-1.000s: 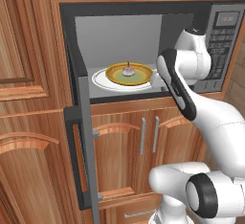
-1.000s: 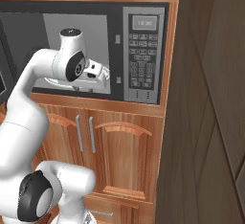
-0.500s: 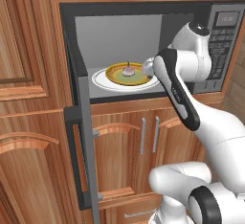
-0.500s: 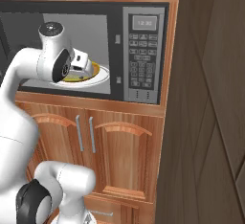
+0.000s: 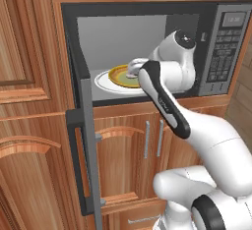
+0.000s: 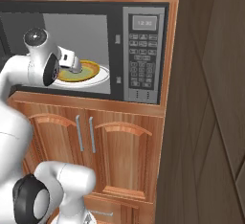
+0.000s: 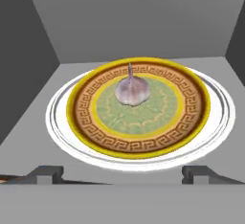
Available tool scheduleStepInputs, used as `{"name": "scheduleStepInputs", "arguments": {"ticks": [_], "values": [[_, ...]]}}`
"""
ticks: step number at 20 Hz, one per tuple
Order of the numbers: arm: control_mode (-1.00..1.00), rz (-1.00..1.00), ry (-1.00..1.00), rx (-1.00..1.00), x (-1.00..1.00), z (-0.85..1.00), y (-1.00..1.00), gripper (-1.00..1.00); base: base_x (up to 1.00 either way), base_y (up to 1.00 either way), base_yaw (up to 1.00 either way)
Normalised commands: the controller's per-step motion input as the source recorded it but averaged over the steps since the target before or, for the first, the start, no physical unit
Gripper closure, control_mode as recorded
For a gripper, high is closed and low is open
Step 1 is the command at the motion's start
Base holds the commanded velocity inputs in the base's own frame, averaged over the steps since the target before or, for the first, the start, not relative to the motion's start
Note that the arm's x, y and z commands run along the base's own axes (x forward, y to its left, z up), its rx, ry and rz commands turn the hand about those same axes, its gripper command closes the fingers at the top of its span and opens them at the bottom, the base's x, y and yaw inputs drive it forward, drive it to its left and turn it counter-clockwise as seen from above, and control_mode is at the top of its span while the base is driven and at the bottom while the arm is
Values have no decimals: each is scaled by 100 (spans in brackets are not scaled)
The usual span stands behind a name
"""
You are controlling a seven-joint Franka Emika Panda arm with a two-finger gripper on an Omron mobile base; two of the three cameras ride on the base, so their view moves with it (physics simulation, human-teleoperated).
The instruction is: Pick the garlic from the microwave and place it on plate located on the counter.
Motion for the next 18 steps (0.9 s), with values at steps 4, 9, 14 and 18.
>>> {"name": "scheduleStepInputs", "arguments": {"ticks": [4,9,14,18], "values": [[-100,0,0,0,75,-11,15,-100,0,0,0],[-100,0,0,0,63,0,-8,-100,0,0,0],[-100,0,0,0,47,-31,-8,-100,0,0,0],[-100,0,0,-1,33,-41,0,-100,0,0,0]]}}
